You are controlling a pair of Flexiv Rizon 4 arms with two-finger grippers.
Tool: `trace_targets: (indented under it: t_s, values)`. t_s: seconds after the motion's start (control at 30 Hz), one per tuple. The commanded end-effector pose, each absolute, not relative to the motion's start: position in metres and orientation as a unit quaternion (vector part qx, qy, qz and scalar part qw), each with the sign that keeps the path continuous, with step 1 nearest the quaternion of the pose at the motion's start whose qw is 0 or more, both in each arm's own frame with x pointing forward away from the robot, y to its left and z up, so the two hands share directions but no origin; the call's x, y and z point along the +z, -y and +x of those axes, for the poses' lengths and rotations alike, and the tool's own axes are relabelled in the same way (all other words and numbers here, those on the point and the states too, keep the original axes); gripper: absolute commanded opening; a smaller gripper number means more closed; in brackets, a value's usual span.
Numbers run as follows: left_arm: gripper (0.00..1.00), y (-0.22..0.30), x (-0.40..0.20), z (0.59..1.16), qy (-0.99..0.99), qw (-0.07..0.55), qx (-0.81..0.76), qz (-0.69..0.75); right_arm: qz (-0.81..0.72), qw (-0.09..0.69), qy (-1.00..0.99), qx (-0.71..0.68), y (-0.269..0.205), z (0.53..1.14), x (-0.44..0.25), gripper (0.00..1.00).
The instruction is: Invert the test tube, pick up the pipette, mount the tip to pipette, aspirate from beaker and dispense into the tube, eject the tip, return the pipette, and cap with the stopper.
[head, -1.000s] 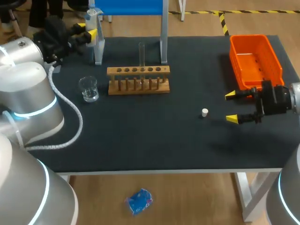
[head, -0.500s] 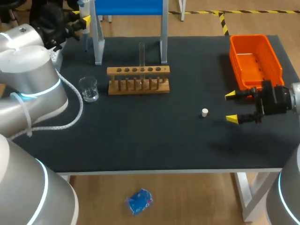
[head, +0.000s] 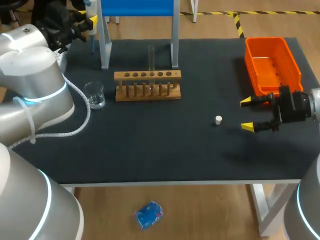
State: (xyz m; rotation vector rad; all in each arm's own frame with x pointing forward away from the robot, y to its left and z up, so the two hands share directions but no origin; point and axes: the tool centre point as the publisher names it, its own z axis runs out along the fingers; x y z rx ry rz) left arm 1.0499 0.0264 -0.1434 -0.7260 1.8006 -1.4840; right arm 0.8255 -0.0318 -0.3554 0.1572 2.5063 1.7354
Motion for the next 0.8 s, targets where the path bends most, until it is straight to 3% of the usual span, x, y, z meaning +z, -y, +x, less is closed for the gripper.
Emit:
trace_targets:
  t_s: [0.03, 0.37, 0.8]
  values:
    - [0.0, -0.015, -0.145, 1.075, -0.691, 0.352, -0.561, -0.288, 0.052, 0.045, -0.821, 0.567, 0.031, 0.825, -0.355, 1.0]
    - [0.0, -0.004, -0.148, 1.127, -0.683, 0.378, -0.528, -0.333, 0.052, 0.045, -0.821, 0.567, 0.031, 0.825, -0.355, 1.0]
    - [0.0, 0.003, -0.151, 1.152, -0.659, 0.389, -0.491, -0.416, 0.052, 0.045, -0.821, 0.567, 0.031, 0.825, -0.355, 1.0]
